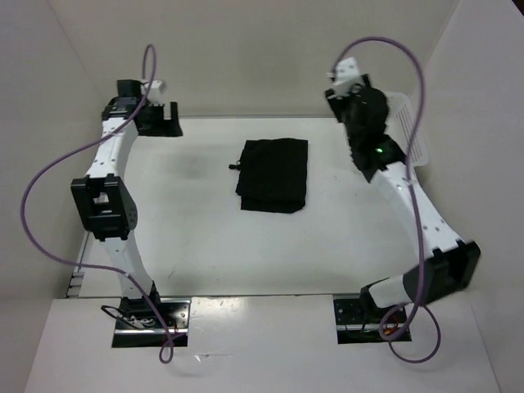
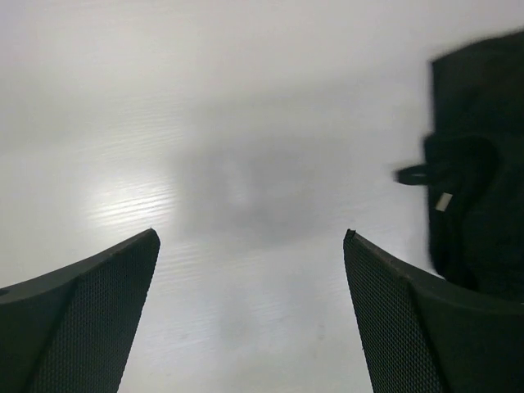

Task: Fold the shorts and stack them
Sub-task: Fold the shorts

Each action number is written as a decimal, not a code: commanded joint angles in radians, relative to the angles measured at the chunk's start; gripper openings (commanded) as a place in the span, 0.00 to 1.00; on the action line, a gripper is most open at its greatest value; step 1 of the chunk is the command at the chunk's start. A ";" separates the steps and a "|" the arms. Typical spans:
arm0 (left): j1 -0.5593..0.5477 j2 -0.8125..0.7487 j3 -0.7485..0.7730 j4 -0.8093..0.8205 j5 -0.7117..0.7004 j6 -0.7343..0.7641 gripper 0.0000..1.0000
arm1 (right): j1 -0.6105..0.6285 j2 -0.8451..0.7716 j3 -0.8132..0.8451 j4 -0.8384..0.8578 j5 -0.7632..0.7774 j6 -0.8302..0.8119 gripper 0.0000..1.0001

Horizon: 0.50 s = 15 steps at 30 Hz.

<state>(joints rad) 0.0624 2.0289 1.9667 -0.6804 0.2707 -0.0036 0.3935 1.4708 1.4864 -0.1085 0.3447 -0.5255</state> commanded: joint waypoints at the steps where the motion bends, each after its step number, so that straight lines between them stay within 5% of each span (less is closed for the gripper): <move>1: 0.089 -0.078 -0.125 0.048 -0.008 0.004 1.00 | -0.082 -0.107 -0.151 -0.003 -0.006 -0.002 0.61; 15: 0.139 -0.207 -0.265 0.082 -0.073 0.004 1.00 | -0.254 -0.345 -0.425 0.010 -0.026 0.091 0.67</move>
<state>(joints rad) 0.1875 1.8881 1.7275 -0.6342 0.2249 -0.0040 0.1673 1.2121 1.0946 -0.1421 0.3206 -0.4538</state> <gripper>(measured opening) 0.998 0.671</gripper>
